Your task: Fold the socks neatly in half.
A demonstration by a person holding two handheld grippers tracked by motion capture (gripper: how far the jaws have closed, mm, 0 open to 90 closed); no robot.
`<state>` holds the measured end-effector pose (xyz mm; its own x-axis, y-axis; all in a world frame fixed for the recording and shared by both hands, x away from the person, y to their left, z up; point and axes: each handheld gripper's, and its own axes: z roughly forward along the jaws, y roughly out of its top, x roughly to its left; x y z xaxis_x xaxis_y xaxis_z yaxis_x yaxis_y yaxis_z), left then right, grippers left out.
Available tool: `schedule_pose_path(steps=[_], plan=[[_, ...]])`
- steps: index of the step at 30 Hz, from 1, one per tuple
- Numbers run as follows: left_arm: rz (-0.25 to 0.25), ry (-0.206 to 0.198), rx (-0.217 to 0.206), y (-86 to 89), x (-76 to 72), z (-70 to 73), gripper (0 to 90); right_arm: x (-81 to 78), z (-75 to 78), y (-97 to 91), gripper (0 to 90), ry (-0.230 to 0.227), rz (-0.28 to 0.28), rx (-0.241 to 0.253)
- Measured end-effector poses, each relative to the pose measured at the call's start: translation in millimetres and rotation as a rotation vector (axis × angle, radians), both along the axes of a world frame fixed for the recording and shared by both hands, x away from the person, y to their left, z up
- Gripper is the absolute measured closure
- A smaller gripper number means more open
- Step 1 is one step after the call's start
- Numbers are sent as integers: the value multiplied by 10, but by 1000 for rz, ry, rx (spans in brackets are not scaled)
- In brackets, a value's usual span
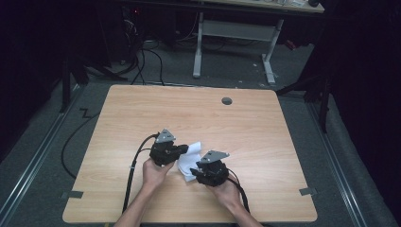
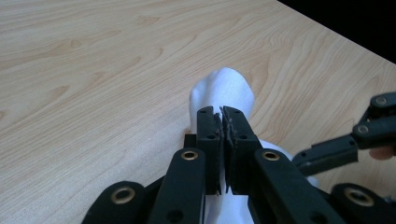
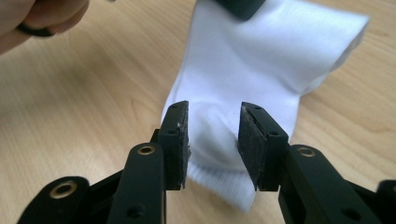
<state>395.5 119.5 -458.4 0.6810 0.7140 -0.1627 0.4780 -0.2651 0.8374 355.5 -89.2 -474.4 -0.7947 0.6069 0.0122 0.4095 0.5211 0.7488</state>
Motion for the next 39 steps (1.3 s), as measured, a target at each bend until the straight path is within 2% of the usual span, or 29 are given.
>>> schedule_pose_path(steps=[6, 8, 11, 15, 18, 27, 30, 34, 39], plan=[[-6, -12, -1, -14, -1, 39, 863, -26, -175, 61, 631, 5, 5, -49], [-8, -16, 1, -15, 6, 62, 863, -24, -204, 80, 636, -6, -5, -38], [-10, -24, -8, -22, 24, 95, 863, 6, -232, 141, 640, -45, -18, -56], [-21, -45, 1, -40, 21, 154, 863, 102, -258, 218, 641, -61, -53, -52], [-36, -54, 16, -41, -40, 163, 863, 158, -262, 264, 641, -70, -72, -54], [-58, -41, 40, 10, -295, -62, 860, 161, -271, 279, 632, -88, -82, -53], [-48, -32, 32, 24, -323, -128, 859, 136, -269, 270, 594, -98, -88, -51], [-46, -22, 49, 14, -329, -194, 858, 79, -236, 213, 544, -82, -83, -37], [-47, -17, 51, -20, -338, -252, 857, 7, -198, 91, 541, -68, -76, -32]])
